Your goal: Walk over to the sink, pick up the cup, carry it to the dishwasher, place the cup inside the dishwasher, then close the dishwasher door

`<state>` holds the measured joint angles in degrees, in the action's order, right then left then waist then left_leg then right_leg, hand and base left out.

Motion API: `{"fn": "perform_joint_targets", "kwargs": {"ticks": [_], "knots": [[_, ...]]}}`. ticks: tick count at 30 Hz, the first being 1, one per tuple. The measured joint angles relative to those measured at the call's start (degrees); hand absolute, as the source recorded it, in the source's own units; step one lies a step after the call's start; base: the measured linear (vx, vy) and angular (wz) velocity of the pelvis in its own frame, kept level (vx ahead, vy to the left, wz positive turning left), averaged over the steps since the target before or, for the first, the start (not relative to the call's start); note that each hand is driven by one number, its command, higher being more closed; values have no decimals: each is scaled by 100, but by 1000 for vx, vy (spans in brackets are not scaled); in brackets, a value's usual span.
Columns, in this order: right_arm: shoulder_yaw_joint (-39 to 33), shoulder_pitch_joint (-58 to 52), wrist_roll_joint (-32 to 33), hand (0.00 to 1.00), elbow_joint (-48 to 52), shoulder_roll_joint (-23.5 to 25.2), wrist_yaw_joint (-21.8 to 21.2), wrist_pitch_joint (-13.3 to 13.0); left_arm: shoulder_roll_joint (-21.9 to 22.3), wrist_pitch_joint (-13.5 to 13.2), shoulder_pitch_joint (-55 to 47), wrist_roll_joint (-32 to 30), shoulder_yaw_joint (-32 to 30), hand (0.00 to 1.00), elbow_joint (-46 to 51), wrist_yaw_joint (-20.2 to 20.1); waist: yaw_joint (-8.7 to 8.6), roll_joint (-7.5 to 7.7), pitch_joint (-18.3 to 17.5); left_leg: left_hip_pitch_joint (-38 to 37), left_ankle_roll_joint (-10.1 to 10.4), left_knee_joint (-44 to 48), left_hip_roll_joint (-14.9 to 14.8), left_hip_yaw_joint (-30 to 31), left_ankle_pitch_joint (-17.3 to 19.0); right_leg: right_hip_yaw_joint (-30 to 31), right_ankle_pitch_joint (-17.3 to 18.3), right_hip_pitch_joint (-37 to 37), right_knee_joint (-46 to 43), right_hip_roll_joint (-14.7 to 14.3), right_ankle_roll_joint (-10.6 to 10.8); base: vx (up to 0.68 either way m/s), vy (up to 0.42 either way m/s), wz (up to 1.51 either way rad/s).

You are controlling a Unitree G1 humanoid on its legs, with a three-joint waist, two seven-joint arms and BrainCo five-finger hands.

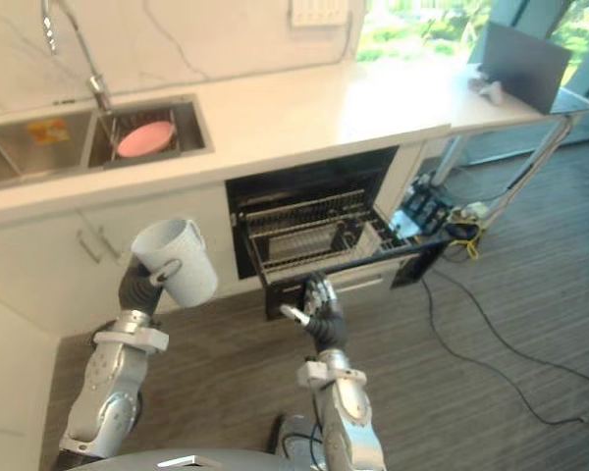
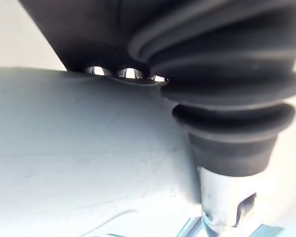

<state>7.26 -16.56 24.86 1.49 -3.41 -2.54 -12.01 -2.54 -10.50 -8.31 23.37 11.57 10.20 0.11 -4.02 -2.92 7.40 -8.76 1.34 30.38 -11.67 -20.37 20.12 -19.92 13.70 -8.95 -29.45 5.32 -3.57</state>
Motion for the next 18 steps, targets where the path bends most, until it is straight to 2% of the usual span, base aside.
{"fn": "perform_joint_targets", "kwargs": {"ticks": [1,2,3,5,6,7,9,11,12,13,14,15,16,17,18], "knots": [[-9,-16,0,0,17,-11,0,-1,22,-2,-7,-1,24,100,-10,15,-4,-15,7,188,-41,401,-100,16,-71,18,9,48,20,-14,-9,341,-33,-5],[-7,-54,2,0,158,-68,-3,-9,86,-20,-40,-4,130,100,-172,83,62,-77,74,860,-6,1631,-413,43,-202,67,26,301,231,-62,0,206,-15,-20],[-17,-44,5,0,214,-73,-3,-27,92,-24,-32,-11,164,100,-267,100,63,-105,66,995,78,1640,-396,82,-149,139,14,384,290,-47,-23,275,37,-37],[-97,149,5,0,245,-62,-2,-112,80,-136,-40,-81,211,100,-534,182,63,-114,63,1217,54,1035,-212,89,-93,338,47,630,452,72,34,289,78,-58],[-126,270,2,0,298,-65,-11,-220,90,-248,-66,-116,232,100,-601,265,74,-58,51,1276,84,84,-20,244,-177,548,90,712,503,212,121,292,88,-68],[-133,291,1,0,365,-69,-11,-275,90,-305,-67,-118,252,100,-610,301,71,-35,41,1297,140,-376,46,396,-304,648,114,717,503,266,172,349,125,-77],[-114,320,12,0,608,-168,-18,-408,92,-390,-110,-119,273,100,-629,337,90,15,56,1389,312,-1509,85,988,-912,1069,137,797,521,449,443,318,167,-78],[-122,327,127,0,710,-242,-72,-519,87,-429,-245,-121,317,100,-628,335,71,29,62,1338,397,-1884,-5,1122,-1313,1361,199,925,545,578,625,352,252,-75],[-123,330,209,0,717,-250,-81,-558,86,-437,-276,-120,347,100,-629,322,64,29,61,1303,404,-1980,-39,1107,-1459,1439,226,968,549,621,710,340,312,-69],[-124,328,309,0,721,-282,-120,-620,82,-461,-303,-120,452,100,-634,302,46,-6,46,1196,371,-2187,-102,1074,-1807,1575,278,1034,549,676,873,294,418,-63],[-128,330,425,0,775,-322,-187,-639,84,-515,-308,-118,563,100,-635,260,45,-78,6,1100,227,-2307,-123,1080,-2329,1703,380,1061,529,722,1129,329,524,-64],[-128,330,474,0,851,-367,-229,-640,84,-559,-310,-114,625,100,-639,240,42,-142,-14,1040,282,-2266,-121,1094,-2512,1795,451,1069,495,736,1260,297,589,-59],[-122,343,534,0,874,-266,-292,-626,-45,-594,-247,-108,654,100,-743,184,-1,119,-54,955,713,-2006,166,960,-2208,1982,536,1124,467,1084,1422,197,471,-62],[-72,403,648,0,906,-142,-442,-630,-180,-615,-234,-101,638,100,-752,172,-19,329,-65,996,590,-1683,379,787,-1885,2056,428,1130,642,1370,1551,185,445,-64],[-48,457,695,0,906,-100,-512,-626,-227,-631,-217,-95,596,100,-755,176,-16,372,-42,1060,554,-1488,440,761,-1767,2106,333,1144,773,1460,1615,113,375,-63]]}}
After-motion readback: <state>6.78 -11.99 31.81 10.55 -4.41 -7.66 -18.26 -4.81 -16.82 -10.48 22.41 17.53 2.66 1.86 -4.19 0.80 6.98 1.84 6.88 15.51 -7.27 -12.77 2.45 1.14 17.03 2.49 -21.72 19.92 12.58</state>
